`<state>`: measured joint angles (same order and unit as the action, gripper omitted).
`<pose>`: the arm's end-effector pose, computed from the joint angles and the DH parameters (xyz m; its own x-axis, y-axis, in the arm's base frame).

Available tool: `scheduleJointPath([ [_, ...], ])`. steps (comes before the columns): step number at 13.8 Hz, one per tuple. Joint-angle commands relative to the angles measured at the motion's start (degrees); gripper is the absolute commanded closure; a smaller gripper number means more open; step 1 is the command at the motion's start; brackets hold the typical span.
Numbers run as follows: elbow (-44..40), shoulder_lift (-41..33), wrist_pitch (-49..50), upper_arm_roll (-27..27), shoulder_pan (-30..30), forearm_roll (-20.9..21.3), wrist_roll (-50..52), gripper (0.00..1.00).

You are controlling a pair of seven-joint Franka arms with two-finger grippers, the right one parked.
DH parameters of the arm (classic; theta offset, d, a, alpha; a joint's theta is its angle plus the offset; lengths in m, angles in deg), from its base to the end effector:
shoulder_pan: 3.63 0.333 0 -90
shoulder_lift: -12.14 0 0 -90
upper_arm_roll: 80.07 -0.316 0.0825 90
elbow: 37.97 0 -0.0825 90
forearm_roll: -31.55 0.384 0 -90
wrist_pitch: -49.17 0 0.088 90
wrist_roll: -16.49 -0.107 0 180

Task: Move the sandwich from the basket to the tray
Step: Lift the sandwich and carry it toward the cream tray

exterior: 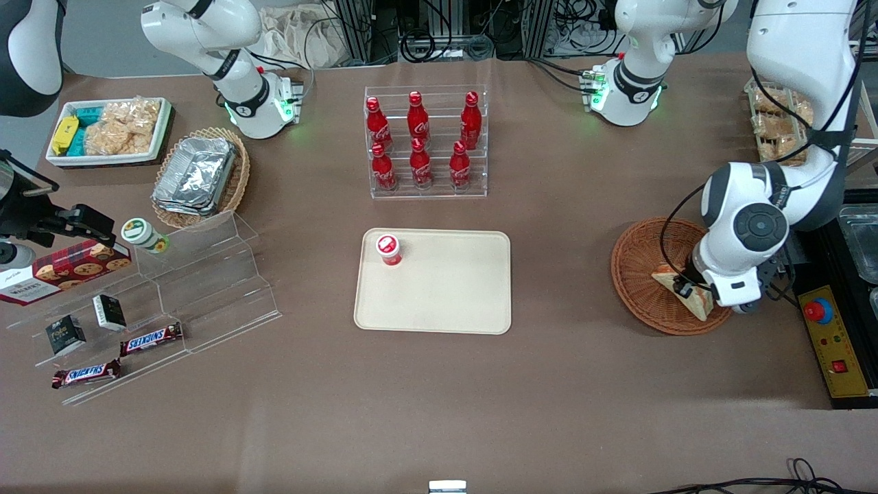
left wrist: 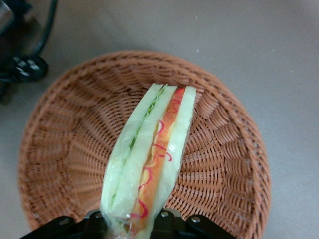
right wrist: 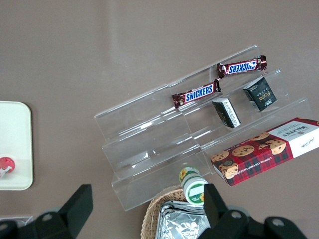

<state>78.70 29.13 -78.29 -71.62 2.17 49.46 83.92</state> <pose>0.5830 -0.0153 0.2923 0.6013 0.7895 0.1227 0.7959 -0.5783 -0.1790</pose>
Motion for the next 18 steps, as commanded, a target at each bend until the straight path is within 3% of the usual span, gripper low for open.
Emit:
scheduleJointPath([
  [1,-10.89,0.32,11.14,2.09,-0.26,-3.12,-3.96,1.0],
  [3,-19.07,0.32,21.76,5.07,-0.53,-5.24,-6.67,1.0],
  [6,-29.8,0.41,30.05,10.61,-0.53,-10.77,-8.54,1.0],
  [7,-32.18,0.5,31.21,13.5,-0.53,-12.62,-8.54,1.0],
  [10,-33.6,2.86,28.95,21.95,-2.37,-12.37,-10.8,1.0],
  [14,-34.49,11.2,17.26,23.11,-10.18,-9.22,-11.7,1.0],
  [18,-34.22,21.05,9.78,23.02,-16.34,2.46,-7.5,1.0],
])
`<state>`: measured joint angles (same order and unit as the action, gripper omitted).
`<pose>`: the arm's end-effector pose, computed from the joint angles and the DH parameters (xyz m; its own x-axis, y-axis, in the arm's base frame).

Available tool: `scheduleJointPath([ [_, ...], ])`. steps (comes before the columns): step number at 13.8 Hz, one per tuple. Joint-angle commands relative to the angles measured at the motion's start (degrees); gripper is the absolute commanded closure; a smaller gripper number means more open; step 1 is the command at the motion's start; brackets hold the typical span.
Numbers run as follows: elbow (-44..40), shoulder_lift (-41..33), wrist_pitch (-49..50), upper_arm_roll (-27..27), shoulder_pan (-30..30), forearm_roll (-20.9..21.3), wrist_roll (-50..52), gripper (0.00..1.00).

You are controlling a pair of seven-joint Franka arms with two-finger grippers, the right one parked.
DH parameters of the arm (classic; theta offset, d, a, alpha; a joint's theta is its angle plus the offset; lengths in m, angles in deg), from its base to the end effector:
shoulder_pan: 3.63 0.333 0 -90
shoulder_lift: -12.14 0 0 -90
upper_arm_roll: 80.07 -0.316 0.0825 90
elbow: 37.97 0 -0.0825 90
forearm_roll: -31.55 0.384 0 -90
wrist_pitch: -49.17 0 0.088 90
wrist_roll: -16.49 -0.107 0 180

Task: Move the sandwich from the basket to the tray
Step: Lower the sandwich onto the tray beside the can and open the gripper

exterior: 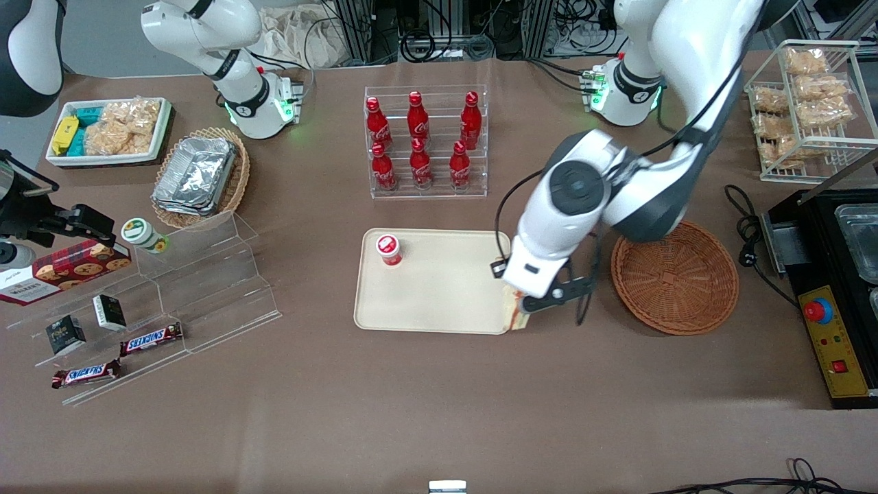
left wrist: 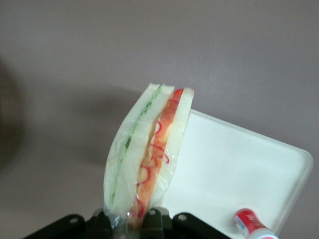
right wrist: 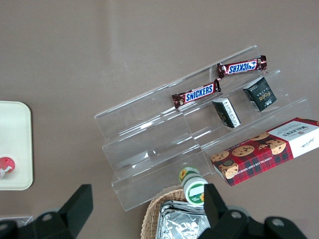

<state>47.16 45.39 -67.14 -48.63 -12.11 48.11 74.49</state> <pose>0.5891 -0.3842 0.3768 0.9625 0.2712 0.0065 0.2704 -0.9610 0.0582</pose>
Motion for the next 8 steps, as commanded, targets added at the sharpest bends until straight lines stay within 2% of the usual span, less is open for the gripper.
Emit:
scheduleJointPath([
  [1,-2.43,6.72,-2.77,0.03,-2.24,4.79,2.12,1.0],
  [4,-2.86,10.95,-4.89,-0.14,-4.61,6.03,2.21,1.0],
  [6,-3.04,12.79,-4.98,-0.32,-4.88,6.03,2.12,0.91],
  [7,-3.04,12.8,-4.98,-0.23,-4.97,6.03,2.21,0.77],
  [8,-2.87,12.54,-4.81,-0.23,-4.97,6.03,2.12,0.54],
])
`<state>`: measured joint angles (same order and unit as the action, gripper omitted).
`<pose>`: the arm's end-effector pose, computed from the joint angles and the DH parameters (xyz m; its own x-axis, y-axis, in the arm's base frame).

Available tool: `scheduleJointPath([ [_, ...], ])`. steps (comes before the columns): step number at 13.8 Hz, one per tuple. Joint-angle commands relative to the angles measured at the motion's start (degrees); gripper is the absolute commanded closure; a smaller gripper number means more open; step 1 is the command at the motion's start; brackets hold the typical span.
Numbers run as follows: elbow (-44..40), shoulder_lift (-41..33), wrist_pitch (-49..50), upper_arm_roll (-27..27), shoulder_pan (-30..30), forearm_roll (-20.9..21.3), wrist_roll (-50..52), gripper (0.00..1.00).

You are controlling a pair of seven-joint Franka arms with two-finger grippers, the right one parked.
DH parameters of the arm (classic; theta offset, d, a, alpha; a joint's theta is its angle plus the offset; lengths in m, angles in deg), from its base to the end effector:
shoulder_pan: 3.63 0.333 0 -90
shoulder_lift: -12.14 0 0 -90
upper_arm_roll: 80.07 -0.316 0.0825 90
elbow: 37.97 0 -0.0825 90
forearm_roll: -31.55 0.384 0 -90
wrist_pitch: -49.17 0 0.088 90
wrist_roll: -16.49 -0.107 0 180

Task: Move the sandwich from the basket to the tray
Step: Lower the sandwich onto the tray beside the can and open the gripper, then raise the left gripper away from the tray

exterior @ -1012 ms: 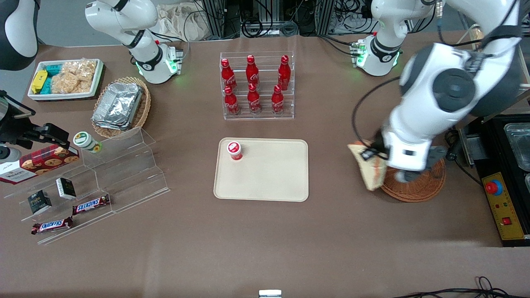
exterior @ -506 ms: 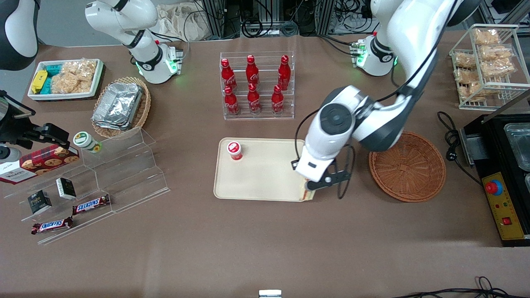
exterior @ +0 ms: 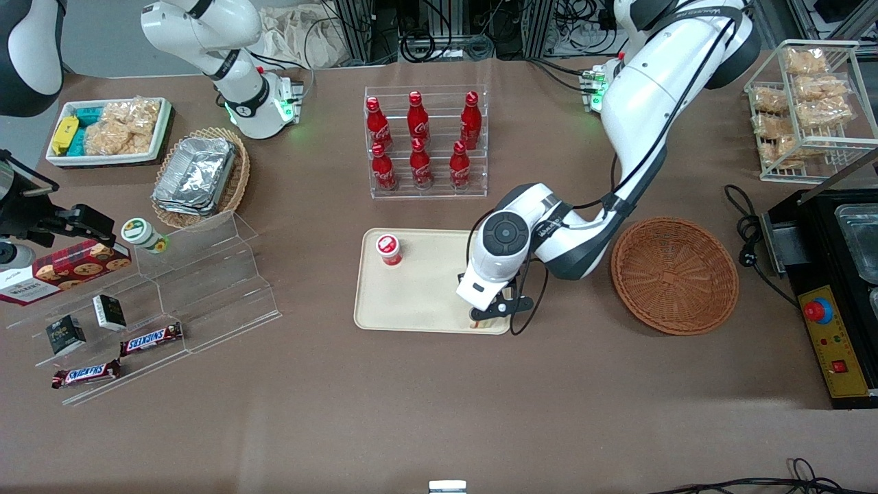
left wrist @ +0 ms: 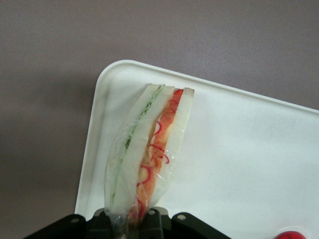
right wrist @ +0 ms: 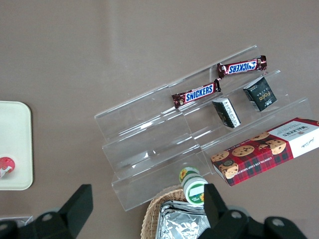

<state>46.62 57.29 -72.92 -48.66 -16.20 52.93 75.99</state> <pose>0.5702 -0.4291 0.2554 0.9784 0.1973 -0.0615 0.1993 -0.9795 0.0282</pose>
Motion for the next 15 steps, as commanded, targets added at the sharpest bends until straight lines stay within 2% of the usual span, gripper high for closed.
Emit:
scheduleJointPath([
  [1,-2.24,0.72,1.15,-0.2,-0.88,1.29,0.36,0.14],
  [2,-2.24,0.72,1.24,-0.2,-0.88,1.29,0.35,0.01],
  [6,-2.41,-1.81,2.37,-0.2,-0.36,1.02,0.79,0.0],
  [8,-2.59,-6.28,8.76,-0.29,-0.01,0.59,0.36,0.0],
  [10,-1.1,-11.9,16.59,0.41,4.11,0.24,-1.05,0.0],
  [11,0.12,-14.72,16.97,0.59,5.43,-0.11,-2.1,0.0],
  [13,3.8,-20.86,18.63,0.15,7.55,-3.79,-9.01,0.0],
  [15,12.66,-30.43,17.42,-3.95,8.87,-9.23,-16.84,0.0],
])
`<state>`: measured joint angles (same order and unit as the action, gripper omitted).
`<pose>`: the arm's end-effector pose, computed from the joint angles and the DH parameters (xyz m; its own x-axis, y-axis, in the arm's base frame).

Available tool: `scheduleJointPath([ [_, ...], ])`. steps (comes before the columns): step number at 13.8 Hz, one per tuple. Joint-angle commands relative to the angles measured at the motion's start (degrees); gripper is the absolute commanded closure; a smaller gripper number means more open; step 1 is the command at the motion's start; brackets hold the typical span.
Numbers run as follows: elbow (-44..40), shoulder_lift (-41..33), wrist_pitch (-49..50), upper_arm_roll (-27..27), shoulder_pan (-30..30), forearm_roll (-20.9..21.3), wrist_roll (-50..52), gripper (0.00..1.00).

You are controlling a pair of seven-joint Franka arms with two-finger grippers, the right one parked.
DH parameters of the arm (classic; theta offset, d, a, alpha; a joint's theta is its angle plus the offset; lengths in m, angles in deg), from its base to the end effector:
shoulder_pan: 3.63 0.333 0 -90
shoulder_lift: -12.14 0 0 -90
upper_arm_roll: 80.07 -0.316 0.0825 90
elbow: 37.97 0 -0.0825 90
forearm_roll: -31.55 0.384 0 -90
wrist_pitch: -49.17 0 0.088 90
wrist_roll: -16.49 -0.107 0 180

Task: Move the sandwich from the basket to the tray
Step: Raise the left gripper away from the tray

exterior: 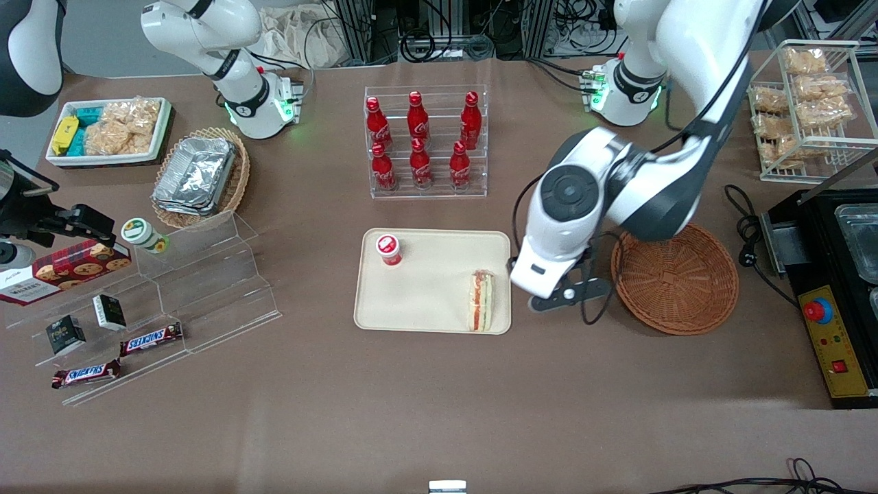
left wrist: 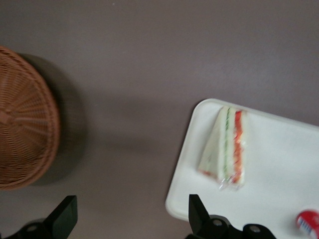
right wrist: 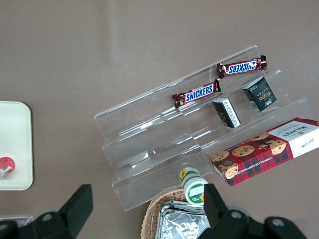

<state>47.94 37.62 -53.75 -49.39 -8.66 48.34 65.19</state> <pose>0.5831 -0.3247 0.4334 0.9832 0.1820 -0.0124 0.1799 -0.9785 -0.1014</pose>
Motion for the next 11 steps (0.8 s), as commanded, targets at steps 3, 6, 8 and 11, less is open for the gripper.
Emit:
scheduleJointPath([
  [3,23.57,-24.03,-6.68,-14.73,-0.85,-13.77,-21.31,0.0],
  [6,25.19,-27.85,-3.37,-20.83,-1.13,-14.77,-32.75,0.0],
  [8,21.86,-27.5,2.34,-23.72,-0.16,-14.77,-40.14,0.0],
  [11,16.77,-25.05,3.59,-25.23,1.76,-14.94,-43.33,0.0],
])
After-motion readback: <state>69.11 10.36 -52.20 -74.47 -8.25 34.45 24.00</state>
